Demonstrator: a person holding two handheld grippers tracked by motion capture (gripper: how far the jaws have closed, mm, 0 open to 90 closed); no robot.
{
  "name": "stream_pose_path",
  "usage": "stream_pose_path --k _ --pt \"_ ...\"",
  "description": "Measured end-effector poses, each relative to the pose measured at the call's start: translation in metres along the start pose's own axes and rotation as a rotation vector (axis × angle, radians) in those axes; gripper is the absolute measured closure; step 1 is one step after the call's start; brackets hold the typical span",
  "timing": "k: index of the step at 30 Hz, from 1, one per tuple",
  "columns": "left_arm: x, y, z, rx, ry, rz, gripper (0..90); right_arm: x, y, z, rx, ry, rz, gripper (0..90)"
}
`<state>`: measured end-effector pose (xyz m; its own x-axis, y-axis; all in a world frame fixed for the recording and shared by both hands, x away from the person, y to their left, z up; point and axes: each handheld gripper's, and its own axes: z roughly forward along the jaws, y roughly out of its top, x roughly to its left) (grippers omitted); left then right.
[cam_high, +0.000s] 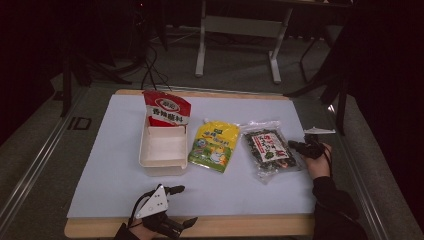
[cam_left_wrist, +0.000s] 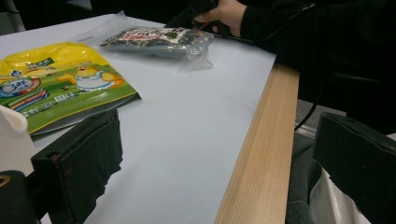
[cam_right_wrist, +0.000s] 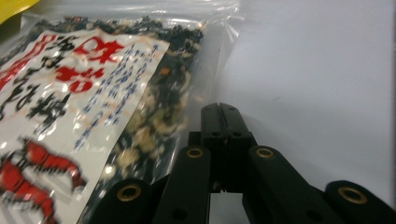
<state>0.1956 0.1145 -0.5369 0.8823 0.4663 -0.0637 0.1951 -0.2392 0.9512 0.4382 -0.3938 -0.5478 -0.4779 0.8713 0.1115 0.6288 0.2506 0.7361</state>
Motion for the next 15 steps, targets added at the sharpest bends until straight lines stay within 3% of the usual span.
stream_pose_path --k 8,11,15 --pt "-0.001 0.001 0.0 -0.004 0.0 0.002 3.0 0.034 -0.008 -0.007 0.023 0.055 -0.038 89.9" --pt "-0.001 0.001 0.0 -0.004 -0.002 0.004 2.9 0.039 -0.011 -0.011 0.02 0.078 -0.031 89.9" --pt "-0.001 0.001 0.0 -0.003 -0.002 0.007 3.0 0.044 -0.011 -0.016 0.017 0.073 -0.045 89.8"
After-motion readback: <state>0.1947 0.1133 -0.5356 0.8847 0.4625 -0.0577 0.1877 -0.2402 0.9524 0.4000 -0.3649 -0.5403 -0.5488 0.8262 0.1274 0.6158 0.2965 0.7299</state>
